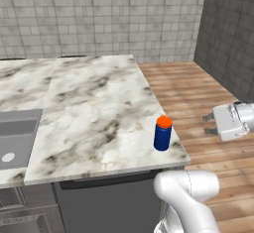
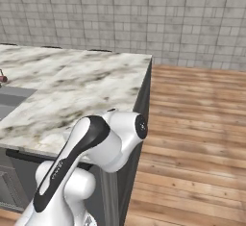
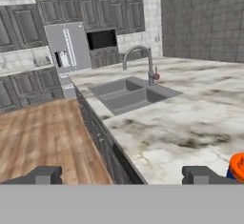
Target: Pick the boxed drink, water bottle from the counter and place them in the open cabinet.
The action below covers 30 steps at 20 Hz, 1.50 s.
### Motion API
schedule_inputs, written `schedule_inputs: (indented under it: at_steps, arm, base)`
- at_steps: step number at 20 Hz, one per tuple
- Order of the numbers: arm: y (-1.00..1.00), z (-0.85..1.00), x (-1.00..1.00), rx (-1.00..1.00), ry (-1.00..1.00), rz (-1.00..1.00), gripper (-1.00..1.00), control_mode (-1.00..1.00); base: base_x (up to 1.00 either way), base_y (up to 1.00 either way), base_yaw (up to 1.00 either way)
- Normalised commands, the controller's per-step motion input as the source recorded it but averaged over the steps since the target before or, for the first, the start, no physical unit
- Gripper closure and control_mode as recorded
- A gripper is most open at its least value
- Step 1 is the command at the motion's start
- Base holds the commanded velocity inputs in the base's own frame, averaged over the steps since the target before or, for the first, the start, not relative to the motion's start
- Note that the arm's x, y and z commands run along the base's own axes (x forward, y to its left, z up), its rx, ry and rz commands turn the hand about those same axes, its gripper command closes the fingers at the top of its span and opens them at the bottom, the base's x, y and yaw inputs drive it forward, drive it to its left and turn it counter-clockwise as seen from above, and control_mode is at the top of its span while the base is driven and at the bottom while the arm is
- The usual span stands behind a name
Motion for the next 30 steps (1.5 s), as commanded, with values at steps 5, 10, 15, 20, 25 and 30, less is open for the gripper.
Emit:
schedule_inputs:
  at_steps: [5,10,15,20,25,30]
  arm:
    - [0.0,-0.17,0.25,0.0,0.0,0.01,-1.0,-1.0]
    - [0.0,-0.15,0.3,0.0,0.0,0.0,-1.0,-1.0]
    - [0.0,-0.16,0.2,0.0,-0.02,0.03,-1.0,-1.0]
    - [0.0,-0.17,0.21,0.0,-0.03,0.03,-1.0,-1.0]
    - [0.0,-0.12,0.17,0.0,-0.04,0.03,-1.0,-1.0]
    - [0.0,-0.12,0.16,0.0,-0.01,0.02,-1.0,-1.0]
  base:
    - [0.0,0.0,0.0]
    - [0.0,0.0,0.0]
    - [0.0,0.0,0.0]
    - [0.0,0.0,0.0]
    - [0.0,0.0,0.0]
    - [0.0,0.0,0.0]
